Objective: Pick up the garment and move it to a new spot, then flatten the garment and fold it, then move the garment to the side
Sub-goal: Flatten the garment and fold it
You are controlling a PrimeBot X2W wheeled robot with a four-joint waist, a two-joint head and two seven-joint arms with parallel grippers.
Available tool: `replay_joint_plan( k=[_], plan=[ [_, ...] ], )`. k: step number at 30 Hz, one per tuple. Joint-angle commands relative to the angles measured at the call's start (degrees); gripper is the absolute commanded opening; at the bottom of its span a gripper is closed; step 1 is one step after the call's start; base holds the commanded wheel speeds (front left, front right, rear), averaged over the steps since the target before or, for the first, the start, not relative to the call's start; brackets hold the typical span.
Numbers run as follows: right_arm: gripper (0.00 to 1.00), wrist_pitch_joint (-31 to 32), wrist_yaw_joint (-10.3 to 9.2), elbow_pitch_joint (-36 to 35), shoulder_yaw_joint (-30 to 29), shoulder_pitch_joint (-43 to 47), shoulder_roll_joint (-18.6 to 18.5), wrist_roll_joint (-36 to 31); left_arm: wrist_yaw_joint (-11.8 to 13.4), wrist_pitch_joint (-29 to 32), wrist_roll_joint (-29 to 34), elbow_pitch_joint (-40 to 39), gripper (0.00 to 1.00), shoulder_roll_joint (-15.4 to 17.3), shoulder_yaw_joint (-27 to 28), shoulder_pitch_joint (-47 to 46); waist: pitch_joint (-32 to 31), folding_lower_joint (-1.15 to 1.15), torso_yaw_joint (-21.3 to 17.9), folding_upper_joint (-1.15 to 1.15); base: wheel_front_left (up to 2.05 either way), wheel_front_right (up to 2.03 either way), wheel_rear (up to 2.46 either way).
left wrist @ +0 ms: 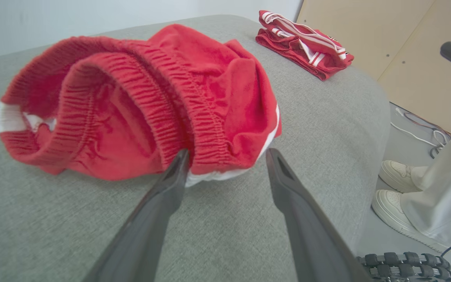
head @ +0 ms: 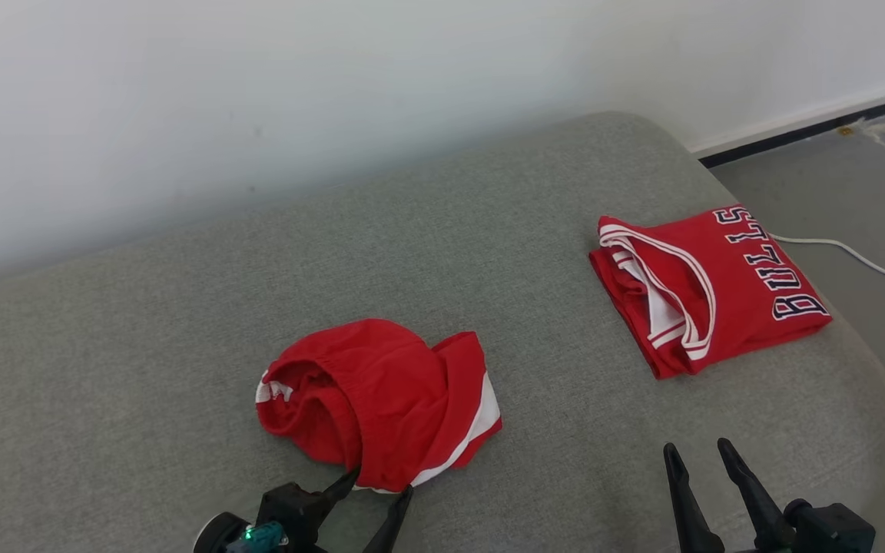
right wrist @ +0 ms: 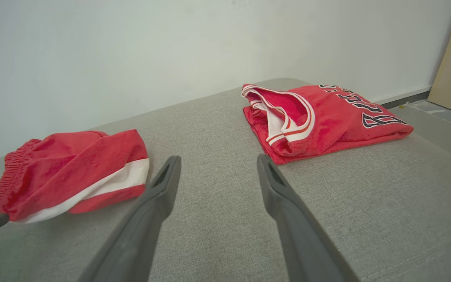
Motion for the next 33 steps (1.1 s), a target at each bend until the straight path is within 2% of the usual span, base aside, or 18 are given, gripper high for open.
replay_joint_plan(
  k=[1, 7, 8, 9, 10, 17, 22, 33],
  plan=[
    [1.0, -0.2, -0.11, 0.0, 0.1, -0.7, -0.1, 0.6, 0.1, -0.5, -0.2, 0.4, 1.0, 0.1, -0.1, -0.8, 1.1, -0.01, -1.3, 0.0, 0.0, 0.0, 0.0],
    [1.0, -0.7, -0.11, 0.3, 0.2, -0.7, 0.5, 0.6, 0.1, -1.0, -1.1, 1.0, 1.0, 0.6, -2.0, -2.1, 1.4, -0.01, -1.8, 0.0, 0.0, 0.0, 0.0],
    [1.0, -0.7, -0.11, 0.4, 0.1, -0.7, 0.6, 0.6, 0.1, -1.1, -1.2, 1.1, 0.66, 0.7, -2.2, -2.3, 1.5, -0.01, -1.7, 0.0, 0.0, 0.0, 0.0],
    [1.0, -0.8, -0.11, 0.5, 0.0, -0.8, 0.7, 0.6, 0.1, -1.2, -1.2, 1.2, 0.25, 0.8, -2.4, -2.5, 1.6, -0.01, -1.7, 0.0, 0.0, 0.0, 0.0],
    [1.0, -0.8, -0.12, 0.5, 0.0, -0.9, 0.7, 0.6, 0.1, -1.3, -1.2, 1.3, 0.0, 0.7, -2.6, -2.6, 1.6, -0.01, -1.6, 0.0, 0.0, 0.0, 0.0],
    [1.0, -1.2, -0.12, 1.0, -0.2, -1.0, 0.7, 0.7, 0.1, -2.5, -2.3, -0.2, 0.0, -0.9, -2.8, -4.9, 1.5, -0.01, -0.8, 0.0, 0.0, 0.0, 0.0],
    [1.0, -1.1, -0.11, 1.0, -0.2, -1.0, 0.6, 0.8, 0.1, -2.9, -3.4, -4.2, 0.0, -2.8, -3.0, -9.7, 0.9, -0.01, 0.2, 0.0, 0.0, 0.0, 0.0],
    [1.0, -1.1, -0.12, 1.4, 0.3, -1.2, 0.9, 1.0, 0.1, -2.3, -9.8, -12.4, 0.0, -10.4, -3.6, -26.4, 0.0, -0.01, 1.3, 0.0, 0.0, 0.0, 0.0]
  ],
)
